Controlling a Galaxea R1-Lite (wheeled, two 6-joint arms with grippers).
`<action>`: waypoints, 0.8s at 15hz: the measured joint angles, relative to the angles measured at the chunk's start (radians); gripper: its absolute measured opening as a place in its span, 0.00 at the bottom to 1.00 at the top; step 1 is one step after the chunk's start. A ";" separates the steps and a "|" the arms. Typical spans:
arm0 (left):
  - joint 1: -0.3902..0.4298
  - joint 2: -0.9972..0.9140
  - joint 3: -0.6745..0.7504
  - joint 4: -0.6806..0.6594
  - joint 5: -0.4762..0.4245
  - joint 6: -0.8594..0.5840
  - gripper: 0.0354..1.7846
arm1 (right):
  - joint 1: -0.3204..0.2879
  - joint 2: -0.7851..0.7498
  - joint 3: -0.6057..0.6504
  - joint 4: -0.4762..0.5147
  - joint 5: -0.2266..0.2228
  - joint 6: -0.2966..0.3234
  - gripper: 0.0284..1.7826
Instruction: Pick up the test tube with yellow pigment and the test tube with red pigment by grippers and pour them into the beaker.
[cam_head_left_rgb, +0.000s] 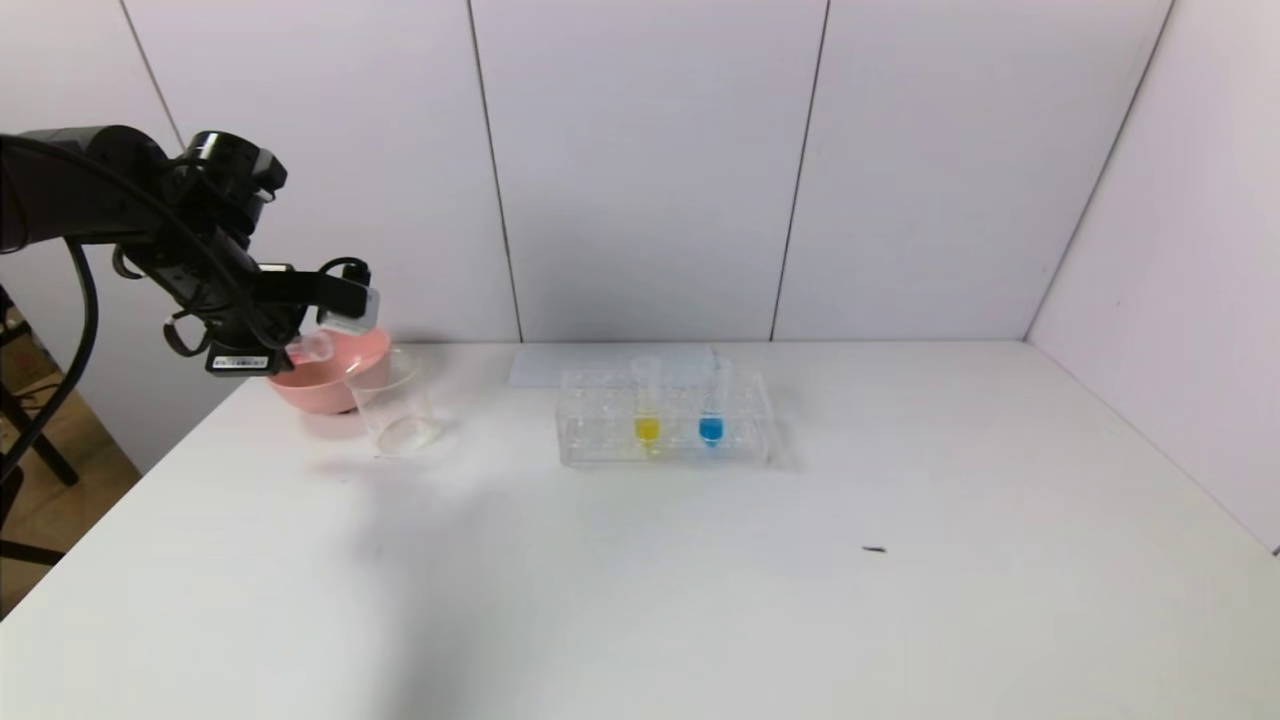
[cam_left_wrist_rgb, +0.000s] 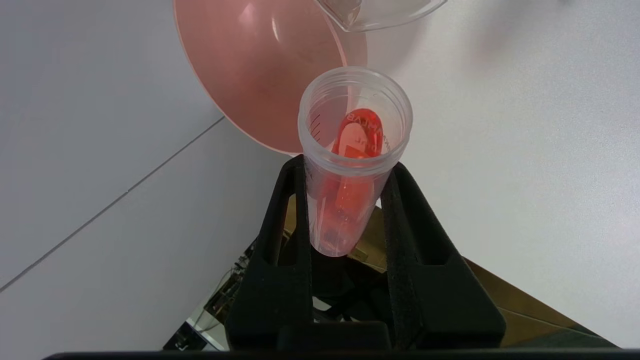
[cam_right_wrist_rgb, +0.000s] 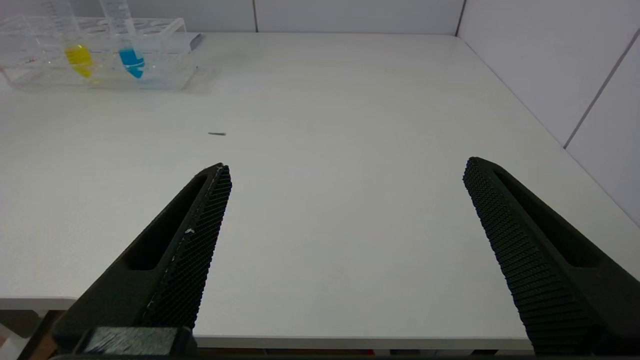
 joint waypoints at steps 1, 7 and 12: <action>-0.002 0.000 0.000 0.000 0.009 0.009 0.23 | 0.000 0.000 0.000 0.000 0.000 0.000 0.95; -0.013 0.001 0.000 -0.002 0.025 0.032 0.23 | 0.000 0.000 0.000 0.000 0.000 0.000 0.95; -0.023 0.003 -0.003 0.000 0.055 0.037 0.23 | 0.000 0.000 0.000 0.000 0.000 0.000 0.95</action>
